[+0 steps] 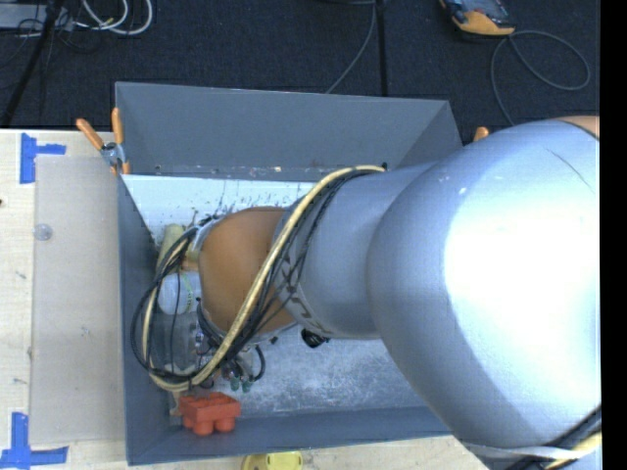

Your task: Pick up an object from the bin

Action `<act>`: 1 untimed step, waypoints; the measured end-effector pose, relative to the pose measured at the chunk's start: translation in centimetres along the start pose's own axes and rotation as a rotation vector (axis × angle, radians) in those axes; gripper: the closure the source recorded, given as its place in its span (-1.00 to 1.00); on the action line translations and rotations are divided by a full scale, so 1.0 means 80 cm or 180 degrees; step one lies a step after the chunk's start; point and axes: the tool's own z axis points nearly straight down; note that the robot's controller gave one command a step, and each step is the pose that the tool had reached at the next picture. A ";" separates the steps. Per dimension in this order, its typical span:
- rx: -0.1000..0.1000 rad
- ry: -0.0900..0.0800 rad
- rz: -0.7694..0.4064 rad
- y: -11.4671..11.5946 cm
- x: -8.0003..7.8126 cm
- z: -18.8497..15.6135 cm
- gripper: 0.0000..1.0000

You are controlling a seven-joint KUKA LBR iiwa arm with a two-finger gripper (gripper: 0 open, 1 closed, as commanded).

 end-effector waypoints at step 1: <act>0.0000 0.0000 0.0001 0.000 0.000 0.000 1.00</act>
Offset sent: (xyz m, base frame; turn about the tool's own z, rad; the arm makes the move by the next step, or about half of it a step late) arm 0.0000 0.0001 0.0395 0.0000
